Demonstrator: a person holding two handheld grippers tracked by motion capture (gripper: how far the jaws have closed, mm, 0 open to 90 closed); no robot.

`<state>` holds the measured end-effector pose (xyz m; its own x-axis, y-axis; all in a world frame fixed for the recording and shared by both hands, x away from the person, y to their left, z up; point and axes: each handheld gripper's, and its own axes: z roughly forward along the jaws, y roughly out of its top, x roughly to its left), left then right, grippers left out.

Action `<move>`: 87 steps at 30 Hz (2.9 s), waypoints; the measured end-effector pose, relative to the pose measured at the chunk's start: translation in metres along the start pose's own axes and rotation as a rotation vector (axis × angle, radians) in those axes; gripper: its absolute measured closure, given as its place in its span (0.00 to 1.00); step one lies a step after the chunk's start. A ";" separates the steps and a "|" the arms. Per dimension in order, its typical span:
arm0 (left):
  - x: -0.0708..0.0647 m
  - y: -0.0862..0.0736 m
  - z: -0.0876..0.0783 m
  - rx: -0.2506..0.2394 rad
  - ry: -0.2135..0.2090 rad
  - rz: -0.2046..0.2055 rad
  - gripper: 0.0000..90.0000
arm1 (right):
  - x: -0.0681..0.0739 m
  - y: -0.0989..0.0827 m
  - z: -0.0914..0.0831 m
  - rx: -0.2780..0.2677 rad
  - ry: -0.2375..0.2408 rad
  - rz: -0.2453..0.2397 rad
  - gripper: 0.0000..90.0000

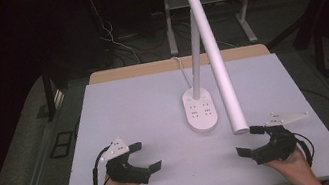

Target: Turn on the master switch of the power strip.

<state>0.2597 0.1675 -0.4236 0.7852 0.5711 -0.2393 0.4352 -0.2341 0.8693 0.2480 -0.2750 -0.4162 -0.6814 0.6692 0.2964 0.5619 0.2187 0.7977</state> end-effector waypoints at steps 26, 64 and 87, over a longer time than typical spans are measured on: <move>-0.001 0.004 -0.002 0.026 -0.003 0.005 0.00 | -0.003 -0.003 -0.002 0.020 -0.010 0.012 0.00; 0.005 0.055 0.000 0.072 -0.020 0.025 0.00 | -0.004 -0.004 -0.005 0.025 -0.014 0.024 0.00; 0.005 0.093 0.015 0.130 -0.035 0.083 0.00 | -0.006 -0.005 -0.006 0.018 -0.018 0.024 0.00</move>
<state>0.3102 0.1366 -0.3506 0.8350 0.5179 -0.1859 0.4195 -0.3805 0.8242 0.2464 -0.2842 -0.4184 -0.6592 0.6872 0.3054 0.5864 0.2155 0.7808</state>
